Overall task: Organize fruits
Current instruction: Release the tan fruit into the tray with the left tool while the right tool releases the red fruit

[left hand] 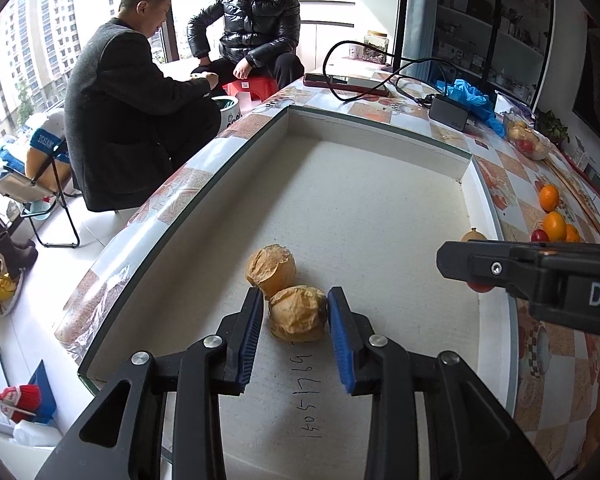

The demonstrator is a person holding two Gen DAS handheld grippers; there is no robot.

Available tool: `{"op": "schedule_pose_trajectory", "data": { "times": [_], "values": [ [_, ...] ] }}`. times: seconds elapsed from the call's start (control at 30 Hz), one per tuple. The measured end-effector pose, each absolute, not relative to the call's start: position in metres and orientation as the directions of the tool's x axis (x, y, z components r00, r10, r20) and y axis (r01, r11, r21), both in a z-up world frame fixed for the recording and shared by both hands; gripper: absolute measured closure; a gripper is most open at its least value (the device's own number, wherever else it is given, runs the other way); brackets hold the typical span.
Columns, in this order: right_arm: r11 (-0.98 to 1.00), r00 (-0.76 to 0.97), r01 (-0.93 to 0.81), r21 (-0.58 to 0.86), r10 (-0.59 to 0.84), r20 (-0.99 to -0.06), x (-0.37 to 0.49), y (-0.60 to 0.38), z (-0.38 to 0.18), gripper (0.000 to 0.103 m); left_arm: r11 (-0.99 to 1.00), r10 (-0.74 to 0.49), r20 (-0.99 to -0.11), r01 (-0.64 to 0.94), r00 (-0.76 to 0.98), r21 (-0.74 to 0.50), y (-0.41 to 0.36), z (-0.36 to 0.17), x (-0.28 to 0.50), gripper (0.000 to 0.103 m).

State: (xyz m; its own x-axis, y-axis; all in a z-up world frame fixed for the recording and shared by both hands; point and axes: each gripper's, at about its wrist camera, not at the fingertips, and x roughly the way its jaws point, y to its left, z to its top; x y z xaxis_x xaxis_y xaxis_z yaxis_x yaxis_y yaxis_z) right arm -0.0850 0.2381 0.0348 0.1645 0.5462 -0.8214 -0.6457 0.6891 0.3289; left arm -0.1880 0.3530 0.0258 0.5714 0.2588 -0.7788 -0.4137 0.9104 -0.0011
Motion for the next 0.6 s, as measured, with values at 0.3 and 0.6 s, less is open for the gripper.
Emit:
{"op": "schedule_pose_trajectory", "data": {
  "times": [0.3,0.6],
  "values": [
    [0.677,0.143,-0.643,0.359,0.566,-0.812,-0.082,0.236,0.033,0.045,0.899,0.275,-0.785,-0.438,0.556,0.005,0.363,0.017,-0.189,0.026],
    [0.731,0.299,-0.618,0.29,0.56,-0.773,-0.088,0.208,0.066,0.001,0.903,0.266,-0.786,-0.429,0.558,0.001,0.357,0.028,-0.191,0.023]
  ]
}}
